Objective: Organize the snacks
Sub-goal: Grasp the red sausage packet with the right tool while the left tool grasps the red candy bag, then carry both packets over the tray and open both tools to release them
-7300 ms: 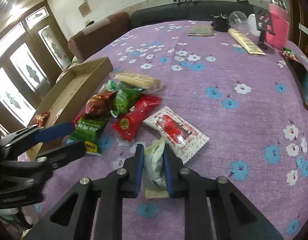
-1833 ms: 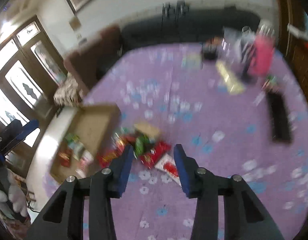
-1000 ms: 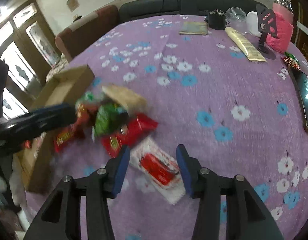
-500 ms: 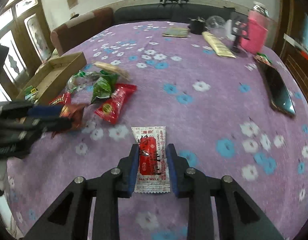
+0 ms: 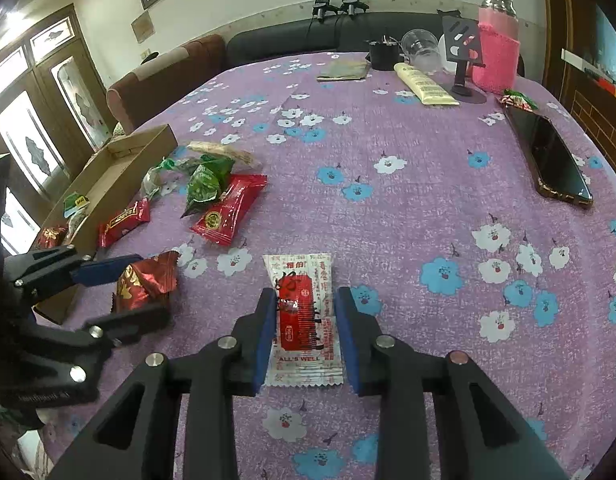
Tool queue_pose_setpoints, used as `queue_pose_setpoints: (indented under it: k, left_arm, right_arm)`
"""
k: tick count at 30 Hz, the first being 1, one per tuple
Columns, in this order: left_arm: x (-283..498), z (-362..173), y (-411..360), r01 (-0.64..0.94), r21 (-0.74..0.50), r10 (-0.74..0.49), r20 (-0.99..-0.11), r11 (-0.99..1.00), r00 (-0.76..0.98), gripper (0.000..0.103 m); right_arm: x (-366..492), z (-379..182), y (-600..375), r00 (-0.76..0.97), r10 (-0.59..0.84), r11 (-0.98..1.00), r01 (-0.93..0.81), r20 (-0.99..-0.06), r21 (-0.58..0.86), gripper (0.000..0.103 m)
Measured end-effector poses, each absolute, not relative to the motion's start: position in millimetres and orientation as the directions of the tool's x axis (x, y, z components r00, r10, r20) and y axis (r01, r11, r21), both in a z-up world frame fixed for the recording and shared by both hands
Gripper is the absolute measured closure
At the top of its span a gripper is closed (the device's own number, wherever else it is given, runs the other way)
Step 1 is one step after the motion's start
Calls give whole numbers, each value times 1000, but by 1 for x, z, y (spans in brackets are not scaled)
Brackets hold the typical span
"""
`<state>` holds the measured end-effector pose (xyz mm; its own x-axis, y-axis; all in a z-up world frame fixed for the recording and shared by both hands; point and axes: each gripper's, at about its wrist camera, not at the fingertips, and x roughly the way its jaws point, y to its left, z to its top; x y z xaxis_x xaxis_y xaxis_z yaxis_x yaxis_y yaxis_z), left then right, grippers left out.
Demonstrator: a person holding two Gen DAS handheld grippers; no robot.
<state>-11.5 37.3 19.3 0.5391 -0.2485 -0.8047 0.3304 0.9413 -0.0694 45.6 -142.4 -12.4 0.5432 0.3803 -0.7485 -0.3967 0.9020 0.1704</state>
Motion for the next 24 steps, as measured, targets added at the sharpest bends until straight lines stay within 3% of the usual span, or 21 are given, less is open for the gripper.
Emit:
queue_pose_setpoints:
  k: [5,11,17,24]
  left_arm:
    - [-19,23,49,297,-172,-314,-782,939,539,65]
    - [-54,61,103,225,-315,-385,-689,922,614,65]
    - [-89,85,186,40,-347,-263,-626,937,734,64]
    - [-110,68,267,-191,-337,-87,-661,922,745,64]
  right_arm:
    - [44,-12,-141,556,365,908,-389,-747,154,78]
    - [34,6,-143,568,400,902,-383,-720,199,78]
    - [21,36,-109,549,474,861,-453,-689,231,78]
    - [16,56,-40,475,563,788,-554,-676,268,77]
